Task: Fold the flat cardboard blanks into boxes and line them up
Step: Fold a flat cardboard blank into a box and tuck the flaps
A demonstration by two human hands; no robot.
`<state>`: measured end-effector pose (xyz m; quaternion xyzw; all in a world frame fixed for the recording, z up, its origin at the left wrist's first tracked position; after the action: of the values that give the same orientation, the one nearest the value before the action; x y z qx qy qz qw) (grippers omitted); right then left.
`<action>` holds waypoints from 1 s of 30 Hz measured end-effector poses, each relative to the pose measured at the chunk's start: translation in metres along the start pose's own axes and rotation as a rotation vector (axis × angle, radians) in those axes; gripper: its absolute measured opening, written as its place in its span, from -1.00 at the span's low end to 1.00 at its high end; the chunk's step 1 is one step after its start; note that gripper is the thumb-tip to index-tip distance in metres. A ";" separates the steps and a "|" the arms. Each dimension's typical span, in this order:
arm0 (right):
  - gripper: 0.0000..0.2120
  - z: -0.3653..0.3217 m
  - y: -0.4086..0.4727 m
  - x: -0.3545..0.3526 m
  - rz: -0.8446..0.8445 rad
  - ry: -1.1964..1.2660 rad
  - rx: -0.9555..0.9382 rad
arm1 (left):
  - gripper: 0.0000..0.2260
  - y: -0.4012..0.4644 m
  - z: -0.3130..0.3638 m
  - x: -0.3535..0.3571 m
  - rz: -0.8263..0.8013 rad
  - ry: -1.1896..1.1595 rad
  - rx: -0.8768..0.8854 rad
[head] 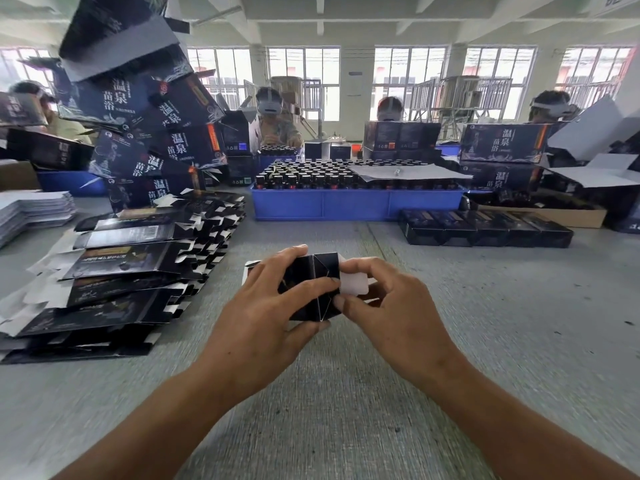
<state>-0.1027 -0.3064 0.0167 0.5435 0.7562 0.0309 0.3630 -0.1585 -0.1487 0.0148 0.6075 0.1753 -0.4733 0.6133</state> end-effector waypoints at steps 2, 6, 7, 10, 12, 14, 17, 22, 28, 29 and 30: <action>-0.61 -0.001 -0.001 0.000 0.014 0.008 -0.013 | -0.54 0.000 0.001 0.000 0.005 0.011 0.002; -0.58 0.000 -0.001 -0.001 0.051 0.073 -0.006 | -0.55 -0.001 0.000 -0.002 0.025 0.008 0.002; -0.60 0.001 -0.001 -0.001 0.052 0.098 0.003 | -0.54 -0.001 0.000 -0.003 0.031 0.009 0.005; -0.62 -0.001 -0.001 0.001 0.008 0.089 -0.012 | -0.47 -0.001 -0.001 -0.004 0.044 0.025 0.003; -0.60 -0.004 -0.002 0.004 -0.030 0.062 -0.039 | -0.31 -0.001 -0.003 -0.004 0.046 0.003 -0.034; -0.65 -0.005 -0.002 0.005 -0.034 0.082 -0.053 | -0.17 -0.001 -0.005 -0.005 0.042 -0.029 -0.064; -0.83 -0.002 -0.001 0.002 0.019 0.130 -0.045 | -0.09 -0.001 -0.005 -0.003 0.021 -0.050 -0.084; -0.77 0.005 0.002 0.002 0.011 0.192 0.031 | -0.09 0.000 0.000 0.003 0.004 -0.032 -0.088; -0.86 0.005 0.002 0.004 0.000 0.182 0.047 | -0.13 -0.001 0.000 0.003 0.013 -0.051 -0.082; -0.86 0.004 0.002 0.004 0.011 0.174 0.047 | -0.15 -0.001 0.001 0.003 0.018 -0.056 -0.076; -0.87 0.005 0.002 0.003 0.024 0.163 0.049 | -0.16 0.000 0.002 0.002 0.025 -0.060 -0.072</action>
<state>-0.0991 -0.3047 0.0124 0.5569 0.7773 0.0607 0.2863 -0.1587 -0.1515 0.0133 0.5727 0.1659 -0.4770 0.6457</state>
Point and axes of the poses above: each hand's wrist, its own y-axis towards the middle knuckle, its own x-axis out of the palm, z = x × y, the point moved 6 cm from there along y, towards the middle knuckle, and after that the axes turned 5 degrees about -z, right-handed, at the moved point
